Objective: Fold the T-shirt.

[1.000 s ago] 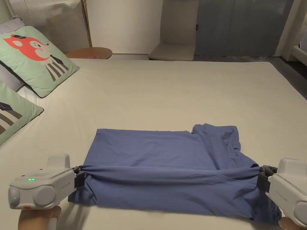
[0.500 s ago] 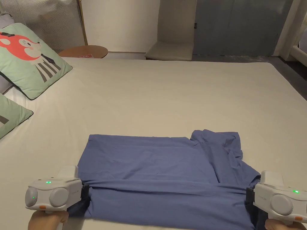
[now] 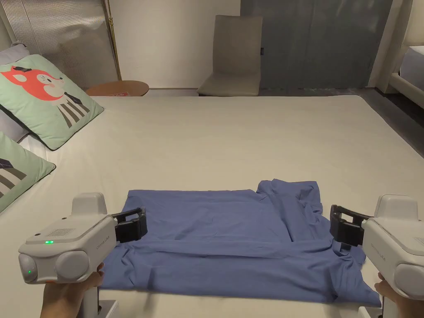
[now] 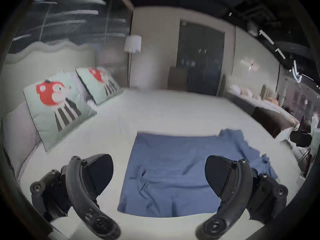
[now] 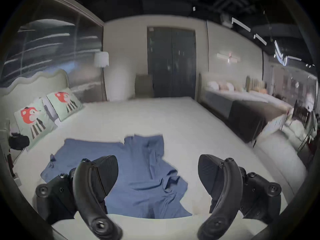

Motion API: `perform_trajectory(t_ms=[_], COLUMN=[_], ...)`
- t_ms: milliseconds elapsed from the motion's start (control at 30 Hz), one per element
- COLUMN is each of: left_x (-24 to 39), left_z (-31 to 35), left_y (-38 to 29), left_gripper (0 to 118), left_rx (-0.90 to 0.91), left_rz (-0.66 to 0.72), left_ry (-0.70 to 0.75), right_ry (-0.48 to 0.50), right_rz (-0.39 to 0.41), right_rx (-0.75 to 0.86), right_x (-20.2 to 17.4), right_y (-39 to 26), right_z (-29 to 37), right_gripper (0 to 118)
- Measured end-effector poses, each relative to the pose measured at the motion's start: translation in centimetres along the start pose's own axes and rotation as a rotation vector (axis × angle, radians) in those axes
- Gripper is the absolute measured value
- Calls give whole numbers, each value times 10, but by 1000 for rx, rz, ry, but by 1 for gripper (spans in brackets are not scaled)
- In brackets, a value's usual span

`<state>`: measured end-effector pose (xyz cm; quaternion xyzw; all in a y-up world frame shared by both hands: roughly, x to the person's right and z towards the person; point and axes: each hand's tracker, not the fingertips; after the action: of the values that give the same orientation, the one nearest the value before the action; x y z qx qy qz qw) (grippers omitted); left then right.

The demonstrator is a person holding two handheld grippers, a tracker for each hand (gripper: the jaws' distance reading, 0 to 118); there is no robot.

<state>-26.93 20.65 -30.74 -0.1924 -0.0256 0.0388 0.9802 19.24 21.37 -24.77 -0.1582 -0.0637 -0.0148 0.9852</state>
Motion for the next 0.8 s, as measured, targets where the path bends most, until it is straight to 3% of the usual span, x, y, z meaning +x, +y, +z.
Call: perform_trajectory(t_ms=[133, 333, 400, 500, 533, 567, 600, 800], left_x=[21, 42, 48, 54, 56, 57, 58, 56], left_z=[47, 82, 86, 91, 91, 91, 90, 85], left_y=[6, -8, -15, -22, -24, -26, -27, -27], left_gripper=[107, 105, 99, 54, 22, 2, 0, 0], left_rx=[169, 253, 266, 268, 267, 265, 256, 214], left_rz=[-31, -103, -121, -129, -129, -124, -121, -103], left_ry=[22, 25, 21, 2, -3, -7, -11, -45], right_ry=[4, -17, -16, -16, -18, -17, -16, -12], right_rz=[18, 45, 59, 69, 65, 65, 60, 62], right_rx=[111, 185, 199, 197, 194, 192, 191, 196], right_x=[-12, -36, -43, -52, -55, -58, -56, -57], right_y=[10, 2, -4, -11, -13, -15, -18, -14], right_z=[44, 85, 91, 90, 90, 89, 85, 81], right_gripper=[100, 99, 92, 46, 23, 6, 1, 0])
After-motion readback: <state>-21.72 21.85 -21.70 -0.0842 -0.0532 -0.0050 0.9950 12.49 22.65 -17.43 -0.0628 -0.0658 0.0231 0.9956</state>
